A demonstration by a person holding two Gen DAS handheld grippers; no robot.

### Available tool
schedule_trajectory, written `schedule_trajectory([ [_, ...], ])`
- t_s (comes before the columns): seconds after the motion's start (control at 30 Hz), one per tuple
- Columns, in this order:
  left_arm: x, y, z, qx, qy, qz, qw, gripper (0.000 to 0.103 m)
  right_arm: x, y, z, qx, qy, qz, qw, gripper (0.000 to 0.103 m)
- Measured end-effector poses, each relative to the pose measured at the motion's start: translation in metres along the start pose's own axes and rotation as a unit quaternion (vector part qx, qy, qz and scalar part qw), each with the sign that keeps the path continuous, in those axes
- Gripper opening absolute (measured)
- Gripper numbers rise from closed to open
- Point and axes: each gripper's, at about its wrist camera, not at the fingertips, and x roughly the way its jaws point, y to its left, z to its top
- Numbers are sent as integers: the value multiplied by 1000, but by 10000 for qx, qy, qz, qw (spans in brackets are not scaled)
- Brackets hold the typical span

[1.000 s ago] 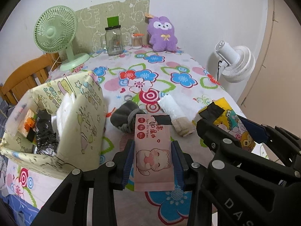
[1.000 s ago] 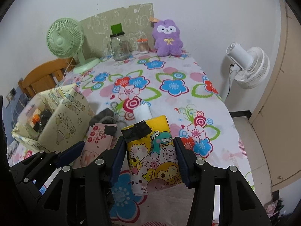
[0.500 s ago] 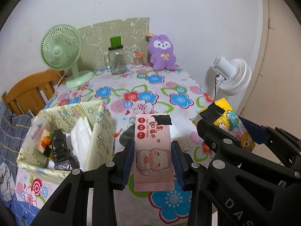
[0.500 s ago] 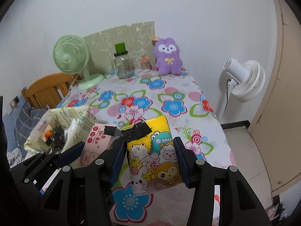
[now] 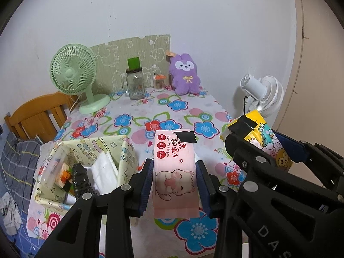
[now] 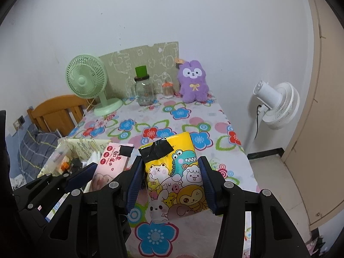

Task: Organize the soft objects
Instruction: 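Lift the pink pack and yellow cartoon bag off the sheet with both grippers, then carry the pink pack and yellow bag over the yellow-green box with both grippers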

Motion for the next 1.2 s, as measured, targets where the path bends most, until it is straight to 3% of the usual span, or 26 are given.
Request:
schedule_trajectory([
  [1.2, -5, 71, 20, -161, -131, 328, 9992, 40, 20, 69, 27, -181, 14, 341, 9993, 55],
])
